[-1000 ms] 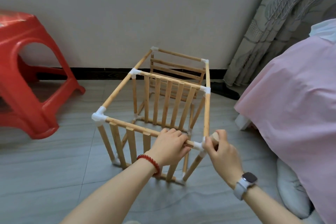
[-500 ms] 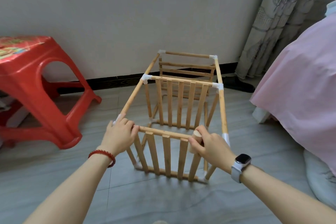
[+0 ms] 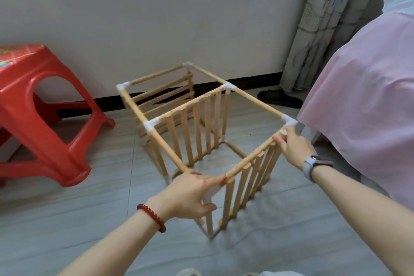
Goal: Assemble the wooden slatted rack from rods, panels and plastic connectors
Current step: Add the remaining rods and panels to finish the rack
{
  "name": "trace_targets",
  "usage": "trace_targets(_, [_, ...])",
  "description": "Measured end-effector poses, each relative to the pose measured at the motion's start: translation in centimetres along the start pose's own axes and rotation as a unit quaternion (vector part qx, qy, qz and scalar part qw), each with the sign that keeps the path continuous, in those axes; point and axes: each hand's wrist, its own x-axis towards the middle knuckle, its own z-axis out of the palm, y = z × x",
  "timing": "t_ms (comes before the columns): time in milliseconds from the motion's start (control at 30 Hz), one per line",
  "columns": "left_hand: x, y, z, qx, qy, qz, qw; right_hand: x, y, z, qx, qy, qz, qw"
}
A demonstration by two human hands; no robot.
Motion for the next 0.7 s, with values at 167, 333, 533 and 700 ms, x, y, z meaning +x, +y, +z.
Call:
trace_targets(167, [3.0, 2.3, 0.6, 0.012, -0.013, 0.031, 0.999, 1.9, 0.6, -1.3, 0.05, 0.012, 0.002, 0.999])
trace_targets(333, [9.2, 6.6, 3.1, -0.017, 0.054, -0.025, 0.998, -0.7, 0.7, -3.7, 0.082, 0.072, -0.052, 0.993])
trace_targets(533, [16.2, 9.7, 2.8, -0.15, 0.061, -0.023, 0.987, -3.5, 1.7, -8.4, 0.09, 0.077, -0.067, 0.991])
trace_targets(700, [14.7, 7.1, 4.0, 0.016, 0.129, -0.044, 0.991, -4.7, 0.0, -11.1, 0.181, 0.272, -0.133, 0.936])
